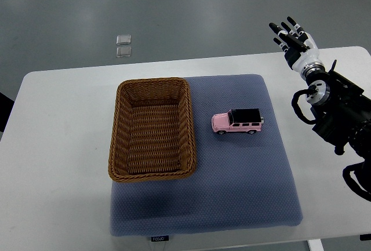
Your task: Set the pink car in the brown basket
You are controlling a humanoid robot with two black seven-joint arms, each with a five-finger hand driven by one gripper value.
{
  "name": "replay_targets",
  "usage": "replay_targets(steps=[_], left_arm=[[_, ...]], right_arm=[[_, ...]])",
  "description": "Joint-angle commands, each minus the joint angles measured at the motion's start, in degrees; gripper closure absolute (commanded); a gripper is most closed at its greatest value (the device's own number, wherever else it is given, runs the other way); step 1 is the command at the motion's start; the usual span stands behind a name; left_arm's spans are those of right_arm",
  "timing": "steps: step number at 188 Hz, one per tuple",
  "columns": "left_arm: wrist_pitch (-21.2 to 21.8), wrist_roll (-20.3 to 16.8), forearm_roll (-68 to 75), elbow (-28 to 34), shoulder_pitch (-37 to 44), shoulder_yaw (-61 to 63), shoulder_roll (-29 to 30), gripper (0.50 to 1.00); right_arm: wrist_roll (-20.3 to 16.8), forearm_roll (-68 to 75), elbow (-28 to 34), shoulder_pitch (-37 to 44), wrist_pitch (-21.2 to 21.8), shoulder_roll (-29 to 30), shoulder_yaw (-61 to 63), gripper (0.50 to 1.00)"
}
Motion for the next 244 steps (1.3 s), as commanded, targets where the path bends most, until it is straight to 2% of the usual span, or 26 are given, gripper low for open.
replay_targets(steps=[1, 73, 125, 151, 171, 208, 244], left_arm=[[0.0, 0.0, 0.0, -0.1, 0.1, 0.0, 0.0, 0.5], [0.0, 0.0, 0.0, -0.1, 0.1, 0.0, 0.0, 0.5], [0.0, 0.0, 0.0, 0.0, 0.1, 0.0, 0.0, 0.5], [0.0, 0.0, 0.0, 0.0, 0.1, 0.0, 0.0, 0.5], [0.0, 0.0, 0.0, 0.0, 0.1, 0.0, 0.0, 0.5], [0.0, 0.0, 0.0, -0.1, 0.1, 0.0, 0.0, 0.5], [0.0, 0.0, 0.0, -0.1, 0.1, 0.0, 0.0, 0.5]], right_arm=[[0.1, 0.0, 0.0, -0.2, 0.0, 0.0, 0.0, 0.587], [0.1, 0.3, 0.3, -0.2, -0.1, 0.0, 0.2, 0.587], [0.3, -0.1, 5.6, -0.6, -0.3, 0.0, 0.3, 0.587], [0.6, -0.4, 7.9, -0.1, -2.5, -0.8, -0.8, 0.587], [0.7, -3.5, 12.2, 0.3, -3.8, -4.2, -0.8, 0.587], [1.8, -19.5, 24.2, 1.7, -10.3, -12.8, -0.8, 0.587], [1.2, -43.9, 32.3, 4.1, -10.4, -20.1, -2.1, 0.589]])
